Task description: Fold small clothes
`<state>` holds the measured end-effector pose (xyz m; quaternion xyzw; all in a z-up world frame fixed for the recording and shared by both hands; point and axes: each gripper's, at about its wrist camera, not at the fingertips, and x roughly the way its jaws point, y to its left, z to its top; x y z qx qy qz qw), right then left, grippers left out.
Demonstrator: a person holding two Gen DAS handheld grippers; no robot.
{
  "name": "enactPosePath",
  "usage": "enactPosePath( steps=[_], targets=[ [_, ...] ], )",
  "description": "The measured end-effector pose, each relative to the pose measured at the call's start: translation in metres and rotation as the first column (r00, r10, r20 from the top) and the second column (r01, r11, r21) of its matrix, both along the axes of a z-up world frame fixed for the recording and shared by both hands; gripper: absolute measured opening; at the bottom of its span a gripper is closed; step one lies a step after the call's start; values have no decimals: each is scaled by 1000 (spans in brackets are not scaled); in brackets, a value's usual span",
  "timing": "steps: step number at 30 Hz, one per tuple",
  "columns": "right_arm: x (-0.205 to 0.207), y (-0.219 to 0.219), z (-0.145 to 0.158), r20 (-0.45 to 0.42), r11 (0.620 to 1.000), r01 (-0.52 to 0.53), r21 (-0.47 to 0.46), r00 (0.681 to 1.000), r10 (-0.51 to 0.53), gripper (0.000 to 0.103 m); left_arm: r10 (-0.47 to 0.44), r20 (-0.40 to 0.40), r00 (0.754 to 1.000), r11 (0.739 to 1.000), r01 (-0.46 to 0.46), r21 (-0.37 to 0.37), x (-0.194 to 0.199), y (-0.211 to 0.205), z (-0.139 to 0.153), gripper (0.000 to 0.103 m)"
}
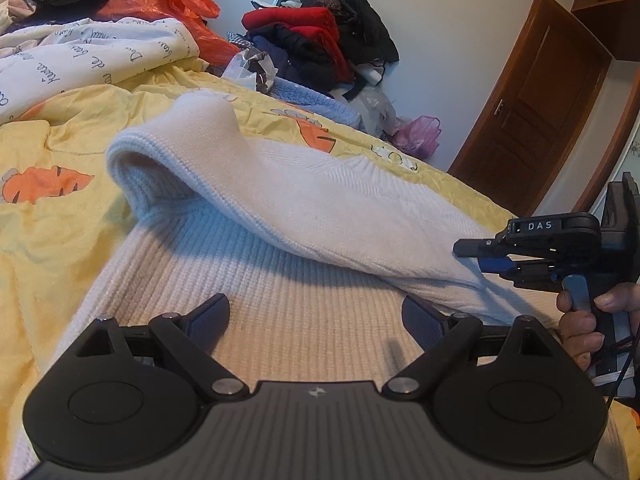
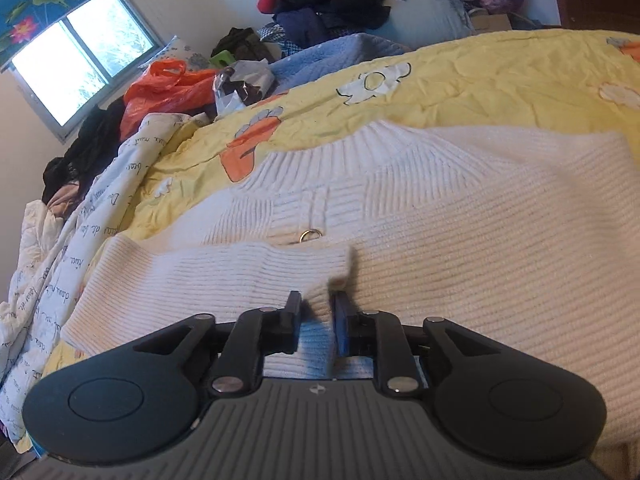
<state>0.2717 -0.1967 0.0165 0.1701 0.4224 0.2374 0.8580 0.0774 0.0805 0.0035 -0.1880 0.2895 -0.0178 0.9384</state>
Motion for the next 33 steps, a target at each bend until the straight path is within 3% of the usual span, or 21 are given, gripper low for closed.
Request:
enactPosePath(
  steps=[4,8,11,15,23,33],
  targets=[
    [-6,-6,2,26,997,42,64,999,-43,54,0,-1,1000,1000,0,2,0,-1,0,94],
    [0,-4,-5,-9,997,48,56,999,-48,54,0,-1,1000,1000,0,2,0,-1,0,94],
    [-3,3,-9,12,998,34,50,999,-34,55,0,-2,1000,1000,0,6,0,-1,0,94],
    [-6,19,-6,42,1000,-11,-18,999,11,16,0,-4,1000,1000,0,12,1,-2,0,95],
    [-12,-4,20,117,1000,-8,16,993,6,11,0,-4,1000,1000,0,13,2,-2,0,95],
    [-3,-107,43,146,987,150,-62,979,-140,9,0,-5,1000,1000,1,14,2,-2,0,95]
  ],
)
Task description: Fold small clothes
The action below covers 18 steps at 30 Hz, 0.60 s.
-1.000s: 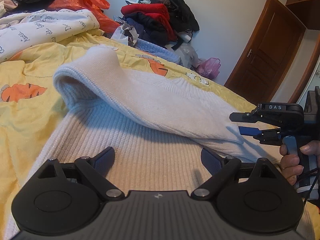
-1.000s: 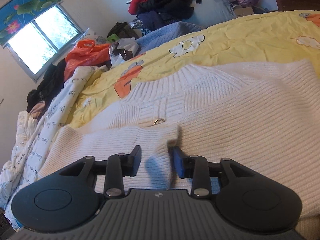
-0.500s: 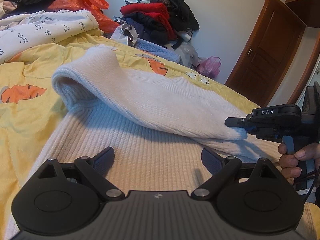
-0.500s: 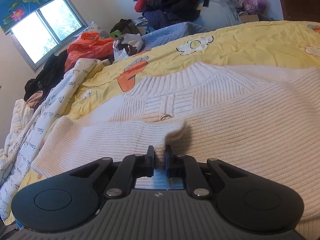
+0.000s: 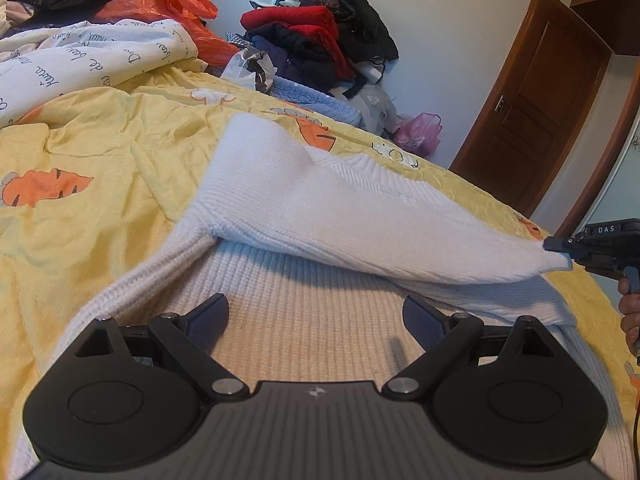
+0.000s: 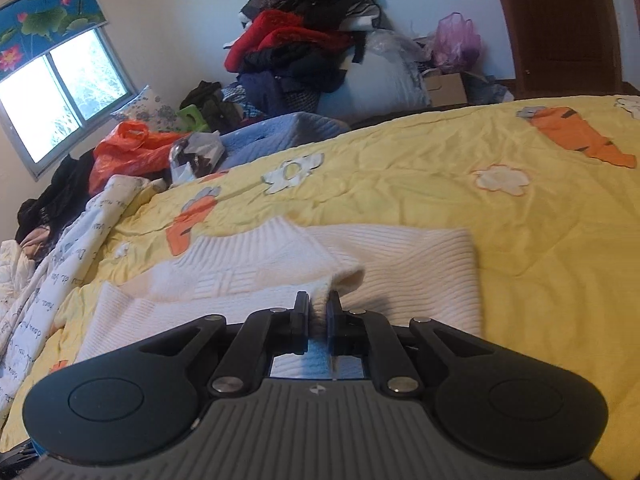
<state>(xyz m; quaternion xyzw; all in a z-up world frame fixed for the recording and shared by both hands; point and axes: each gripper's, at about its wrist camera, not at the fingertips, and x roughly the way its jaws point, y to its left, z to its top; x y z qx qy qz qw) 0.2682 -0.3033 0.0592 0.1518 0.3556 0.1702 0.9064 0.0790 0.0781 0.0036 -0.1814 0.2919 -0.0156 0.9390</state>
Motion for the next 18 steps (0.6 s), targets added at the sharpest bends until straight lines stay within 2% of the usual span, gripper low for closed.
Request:
enactPosePath(
  steps=[4,8,10,13,18],
  targets=[
    [-5,-26,-8,-20,999,41,-16,999,-41,2,0,0,1000,1000,0,0,0,0,0,95],
    [-6,-37,-24,-72,997,75,-11,995,-76,2,0,-2,1000,1000,0,5,0,-1,0,95],
    [-9,-44,-30,-88,993,102,56,991,-97,18,-1,-3,1000,1000,1,8,1,0,0,95],
    [-11,-49,-36,-117,980,110,166,989,-91,28,-1,-5,1000,1000,1,15,2,-1,0,95],
    [-6,-38,-37,-121,980,86,180,991,-65,28,-1,-6,1000,1000,1,22,1,-3,0,95]
  ],
)
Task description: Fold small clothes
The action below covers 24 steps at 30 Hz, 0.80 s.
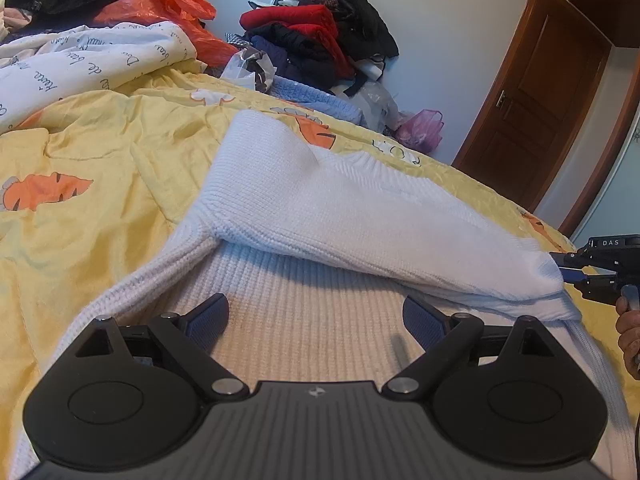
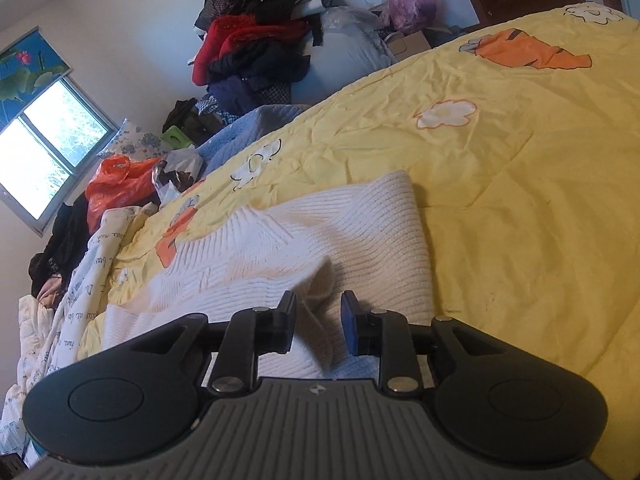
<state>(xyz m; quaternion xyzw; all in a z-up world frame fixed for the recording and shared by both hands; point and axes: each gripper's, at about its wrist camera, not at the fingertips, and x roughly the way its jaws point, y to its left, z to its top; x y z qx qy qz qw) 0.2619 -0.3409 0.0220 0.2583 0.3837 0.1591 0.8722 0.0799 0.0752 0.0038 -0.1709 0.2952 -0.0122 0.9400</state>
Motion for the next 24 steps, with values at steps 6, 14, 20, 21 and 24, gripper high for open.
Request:
enactPosePath(
  steps=[6,14,20,21,24],
  targets=[
    [3,2,-3,-8,995,1,98,1000,0,53,0,-1,1000,1000,0,2,0,0,0,95],
    [3,-17,-19,-61,946,37,322,998,-18,57,0,-1,1000,1000,0,3,0,0,0,95],
    [8,22,-16,-54,999,-42,19,998,43,13,-1,-2,1000,1000,1,4,0,0,0,95],
    [8,29,-14,-36,998,-54,-32,998,52,13,-1,-1,1000,1000,1,3,0,0,0,95],
    [7,37,-2,12,992,-65,-112,998,67,11,-1,-1,1000,1000,1,4,0,0,0,95]
  ],
)
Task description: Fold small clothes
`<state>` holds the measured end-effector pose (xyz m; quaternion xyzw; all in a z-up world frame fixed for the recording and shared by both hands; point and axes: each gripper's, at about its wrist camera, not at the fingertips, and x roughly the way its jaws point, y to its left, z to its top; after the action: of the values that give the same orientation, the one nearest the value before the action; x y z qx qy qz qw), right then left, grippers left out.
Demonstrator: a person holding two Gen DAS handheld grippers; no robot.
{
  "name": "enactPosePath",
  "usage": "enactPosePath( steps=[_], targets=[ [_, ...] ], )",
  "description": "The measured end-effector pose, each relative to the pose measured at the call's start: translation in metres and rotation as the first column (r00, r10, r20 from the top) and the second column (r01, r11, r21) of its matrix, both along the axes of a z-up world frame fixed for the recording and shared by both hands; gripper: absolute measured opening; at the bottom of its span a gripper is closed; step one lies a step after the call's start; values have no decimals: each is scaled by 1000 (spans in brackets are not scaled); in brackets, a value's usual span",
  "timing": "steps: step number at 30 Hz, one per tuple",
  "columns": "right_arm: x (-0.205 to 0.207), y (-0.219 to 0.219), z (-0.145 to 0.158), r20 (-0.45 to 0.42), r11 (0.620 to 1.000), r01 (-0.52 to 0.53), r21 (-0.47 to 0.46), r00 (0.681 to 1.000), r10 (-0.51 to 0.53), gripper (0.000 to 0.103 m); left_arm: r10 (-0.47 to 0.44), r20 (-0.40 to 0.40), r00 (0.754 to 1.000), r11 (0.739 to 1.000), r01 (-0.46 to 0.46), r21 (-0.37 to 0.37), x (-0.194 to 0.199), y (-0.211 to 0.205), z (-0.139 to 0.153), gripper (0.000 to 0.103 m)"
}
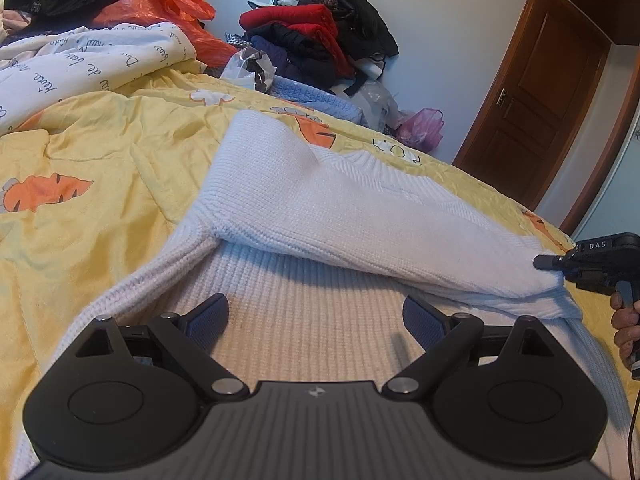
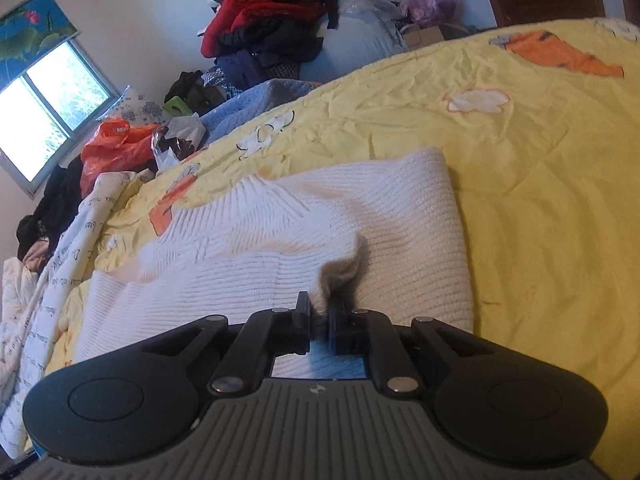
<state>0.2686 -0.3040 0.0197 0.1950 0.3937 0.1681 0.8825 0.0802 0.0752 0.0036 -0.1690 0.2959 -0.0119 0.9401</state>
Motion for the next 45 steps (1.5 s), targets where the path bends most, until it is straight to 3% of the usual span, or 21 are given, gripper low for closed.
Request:
enactPosePath(
  steps=[5,9,12,13,15,17,19,21,23,28,30,31,34,35,41,45],
  targets=[
    [1,-30,28,80,999,41,-25,996,-39,10,-3,0,1000,1000,3,0,0,1,0,95],
    [6,-46,3,0,995,75,-65,997,-75,10,-5,0,1000,1000,5,0,0,0,0,95],
    [-3,-39,-8,38,993,96,-70,995,-93,10,-5,-1,1000,1000,5,5,0,0,0,95],
    [-4,-38,-10,49,991,109,-74,993,-105,21,-6,-3,1000,1000,6,9,0,0,0,95],
    [-9,-36,-7,67,986,130,-106,990,-123,25,-4,-11,1000,1000,4,26,0,-3,4,95],
    [-16,-35,4,102,975,185,-124,980,-173,39,-18,-30,999,999,20,50,2,-9,15,95],
    [-30,-31,20,198,966,213,-148,963,-182,38,-64,14,998,997,63,52,8,-15,34,95],
    [-37,-18,30,257,975,149,-167,961,-103,42,-115,93,989,987,103,125,23,-28,55,95],
    [-35,0,34,271,972,94,-215,962,-32,46,-150,117,982,966,121,230,56,-42,64,95],
    [-8,30,13,204,957,40,-286,979,20,64,-125,-94,988,910,152,387,159,-53,38,95],
    [-3,35,-4,186,935,53,-350,982,14,66,-102,-144,984,881,157,447,181,-48,21,96],
    [-6,36,-11,210,926,48,-375,977,34,69,-86,-154,984,878,148,454,190,-40,14,96],
    [-16,32,-20,257,932,41,-361,965,57,70,-76,-160,984,937,126,326,200,-9,4,103],
    [-17,30,-21,258,936,41,-348,965,54,70,-78,-151,986,940,123,319,201,-6,2,103],
    [-15,35,-21,258,927,39,-372,964,63,73,-56,-141,988,925,104,366,203,-17,1,103],
    [-25,43,-16,286,902,77,-424,957,53,80,-29,-121,992,903,78,422,166,-29,26,103]
  ],
)
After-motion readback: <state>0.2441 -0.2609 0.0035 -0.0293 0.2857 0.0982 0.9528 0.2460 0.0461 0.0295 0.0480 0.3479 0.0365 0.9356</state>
